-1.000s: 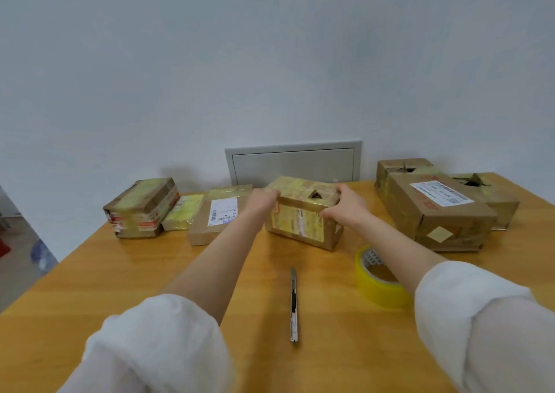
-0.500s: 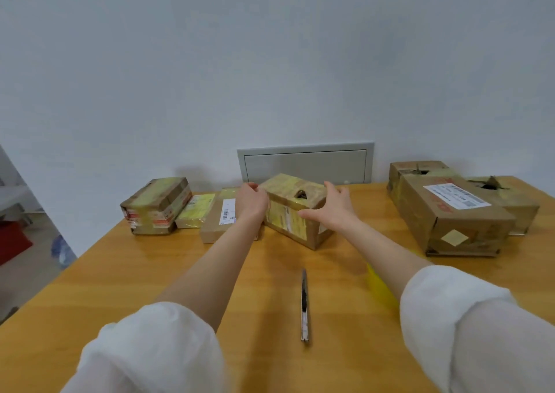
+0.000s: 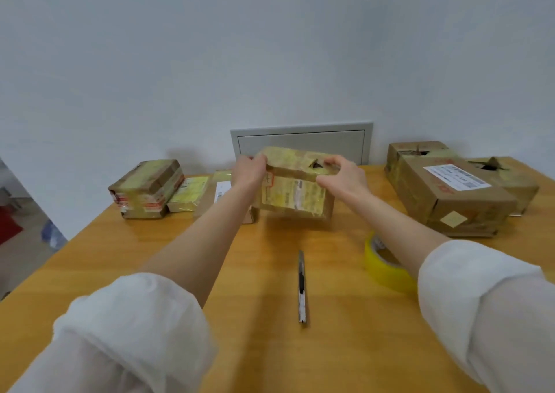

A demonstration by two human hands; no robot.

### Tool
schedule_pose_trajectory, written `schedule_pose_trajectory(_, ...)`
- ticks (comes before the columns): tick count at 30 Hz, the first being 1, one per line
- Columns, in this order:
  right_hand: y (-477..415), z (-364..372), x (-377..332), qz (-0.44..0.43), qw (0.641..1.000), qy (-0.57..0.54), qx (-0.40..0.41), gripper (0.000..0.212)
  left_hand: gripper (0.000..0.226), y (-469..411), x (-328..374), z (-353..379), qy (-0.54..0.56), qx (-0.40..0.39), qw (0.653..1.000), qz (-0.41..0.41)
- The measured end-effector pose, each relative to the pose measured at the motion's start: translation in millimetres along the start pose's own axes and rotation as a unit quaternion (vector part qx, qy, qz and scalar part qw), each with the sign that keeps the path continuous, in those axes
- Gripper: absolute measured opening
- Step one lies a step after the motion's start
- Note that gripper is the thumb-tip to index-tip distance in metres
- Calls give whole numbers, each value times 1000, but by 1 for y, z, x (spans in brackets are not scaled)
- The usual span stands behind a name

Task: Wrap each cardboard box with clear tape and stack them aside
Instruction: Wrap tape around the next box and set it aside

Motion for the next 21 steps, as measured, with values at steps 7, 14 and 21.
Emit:
schedule_pose_trajectory(7, 69, 14, -40, -31, 996, -66, -52, 50, 30, 53, -21, -77, -93, 52, 994, 19)
schedule_pose_trajectory(14, 128, 49, -37, -42, 989, -47, -132, 60, 27, 102, -78, -115, -110, 36, 992, -57)
schedule_pose_trajectory(21, 125, 35, -25, -22, 991, -9, -134, 58, 20, 108, -86, -90, -103, -7, 993, -52)
Point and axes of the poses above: each hand's wrist, its own y-axis away from the middle knuckle, its own z-axis out of the palm, x = y × z, the point moved 1 cm from there along -y, towards the middle knuckle, and after that the axes turned 11 degrees about -y, right-handed, at the moved point
